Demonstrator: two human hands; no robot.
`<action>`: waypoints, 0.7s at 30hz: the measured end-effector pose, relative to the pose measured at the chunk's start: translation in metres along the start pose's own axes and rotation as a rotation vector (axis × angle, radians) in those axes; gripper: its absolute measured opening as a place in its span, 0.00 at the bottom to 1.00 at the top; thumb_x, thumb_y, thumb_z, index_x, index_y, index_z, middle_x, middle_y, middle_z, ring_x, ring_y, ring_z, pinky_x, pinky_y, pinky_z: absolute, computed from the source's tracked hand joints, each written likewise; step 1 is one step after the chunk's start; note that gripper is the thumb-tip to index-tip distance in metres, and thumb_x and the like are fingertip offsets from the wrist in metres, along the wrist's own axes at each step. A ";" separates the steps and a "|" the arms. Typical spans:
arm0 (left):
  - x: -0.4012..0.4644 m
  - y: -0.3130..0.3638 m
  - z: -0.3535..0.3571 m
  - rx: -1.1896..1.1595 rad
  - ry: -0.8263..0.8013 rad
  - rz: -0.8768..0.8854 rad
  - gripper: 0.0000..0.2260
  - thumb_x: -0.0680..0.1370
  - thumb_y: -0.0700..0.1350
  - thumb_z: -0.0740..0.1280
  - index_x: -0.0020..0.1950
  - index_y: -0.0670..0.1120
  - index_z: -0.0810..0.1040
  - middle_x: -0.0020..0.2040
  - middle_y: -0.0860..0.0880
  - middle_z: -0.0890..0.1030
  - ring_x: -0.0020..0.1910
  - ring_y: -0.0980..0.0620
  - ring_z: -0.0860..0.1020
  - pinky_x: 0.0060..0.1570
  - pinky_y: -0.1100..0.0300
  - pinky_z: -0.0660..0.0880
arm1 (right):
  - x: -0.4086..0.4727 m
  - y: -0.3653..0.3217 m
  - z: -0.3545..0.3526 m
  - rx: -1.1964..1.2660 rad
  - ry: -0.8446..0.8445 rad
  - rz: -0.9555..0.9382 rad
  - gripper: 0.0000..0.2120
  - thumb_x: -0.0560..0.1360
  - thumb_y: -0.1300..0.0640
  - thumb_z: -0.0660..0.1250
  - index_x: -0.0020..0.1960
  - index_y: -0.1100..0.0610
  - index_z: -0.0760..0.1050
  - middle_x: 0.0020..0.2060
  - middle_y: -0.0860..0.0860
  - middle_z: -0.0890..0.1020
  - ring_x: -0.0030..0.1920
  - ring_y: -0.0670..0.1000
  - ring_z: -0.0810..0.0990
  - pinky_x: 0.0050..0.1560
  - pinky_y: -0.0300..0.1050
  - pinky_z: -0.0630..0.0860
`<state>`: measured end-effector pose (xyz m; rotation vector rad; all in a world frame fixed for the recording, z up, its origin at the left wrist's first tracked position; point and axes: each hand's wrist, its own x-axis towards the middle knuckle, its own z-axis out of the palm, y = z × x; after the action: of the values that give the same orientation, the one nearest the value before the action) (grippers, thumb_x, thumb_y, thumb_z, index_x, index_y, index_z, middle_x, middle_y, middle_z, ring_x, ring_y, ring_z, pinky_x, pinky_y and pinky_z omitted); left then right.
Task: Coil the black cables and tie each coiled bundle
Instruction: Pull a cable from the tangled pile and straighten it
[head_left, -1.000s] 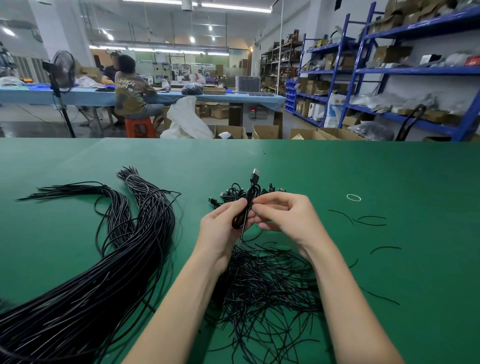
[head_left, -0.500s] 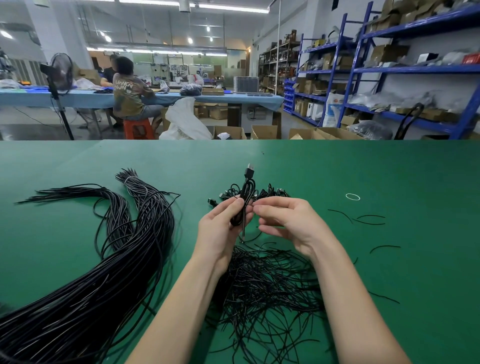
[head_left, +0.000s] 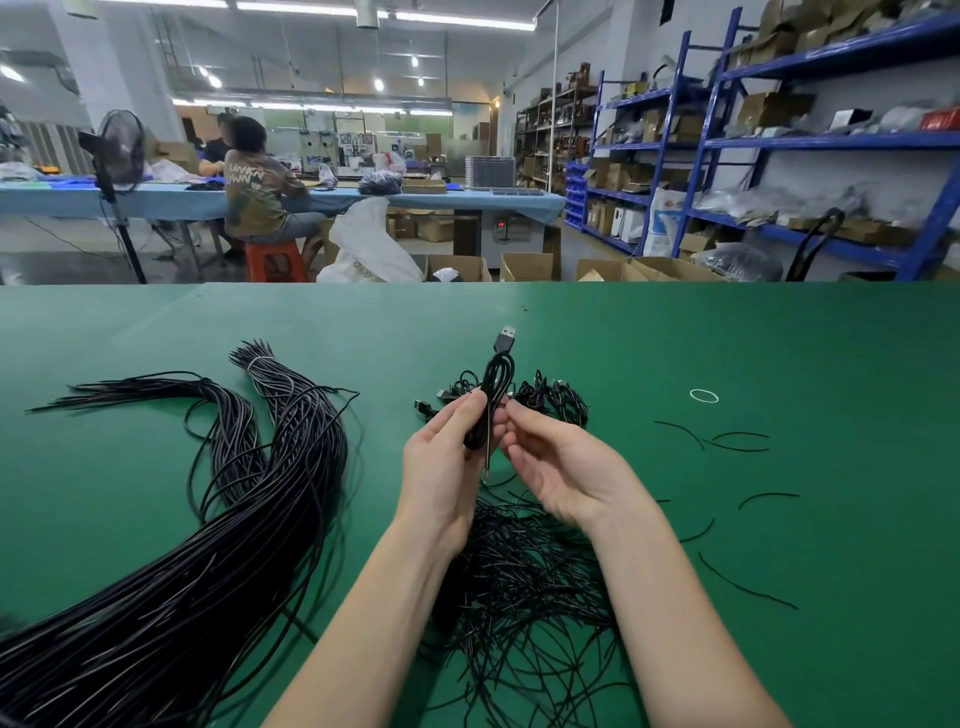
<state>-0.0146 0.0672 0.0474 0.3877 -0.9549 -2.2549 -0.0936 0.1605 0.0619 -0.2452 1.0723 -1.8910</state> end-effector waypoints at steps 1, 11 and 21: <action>0.000 -0.001 0.000 -0.002 0.004 0.004 0.06 0.79 0.39 0.68 0.52 0.37 0.81 0.39 0.44 0.84 0.36 0.53 0.82 0.40 0.64 0.80 | 0.000 0.002 0.002 0.032 -0.004 0.018 0.08 0.66 0.58 0.75 0.41 0.63 0.84 0.34 0.53 0.82 0.29 0.44 0.82 0.28 0.33 0.79; -0.003 0.003 -0.001 -0.015 -0.058 -0.033 0.12 0.81 0.38 0.64 0.64 0.37 0.78 0.48 0.43 0.84 0.42 0.54 0.83 0.48 0.65 0.81 | -0.002 0.002 0.000 0.158 0.019 0.071 0.05 0.72 0.61 0.74 0.39 0.63 0.85 0.37 0.53 0.84 0.30 0.44 0.82 0.25 0.30 0.76; 0.002 0.010 -0.009 0.046 -0.143 -0.048 0.12 0.74 0.43 0.69 0.53 0.37 0.82 0.44 0.43 0.85 0.42 0.52 0.84 0.45 0.63 0.80 | 0.000 0.003 -0.003 0.101 0.031 0.053 0.07 0.65 0.59 0.78 0.42 0.61 0.85 0.39 0.52 0.85 0.31 0.43 0.83 0.25 0.28 0.74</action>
<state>-0.0072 0.0563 0.0482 0.2747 -1.0823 -2.3327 -0.0931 0.1613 0.0577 -0.1295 0.9911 -1.9008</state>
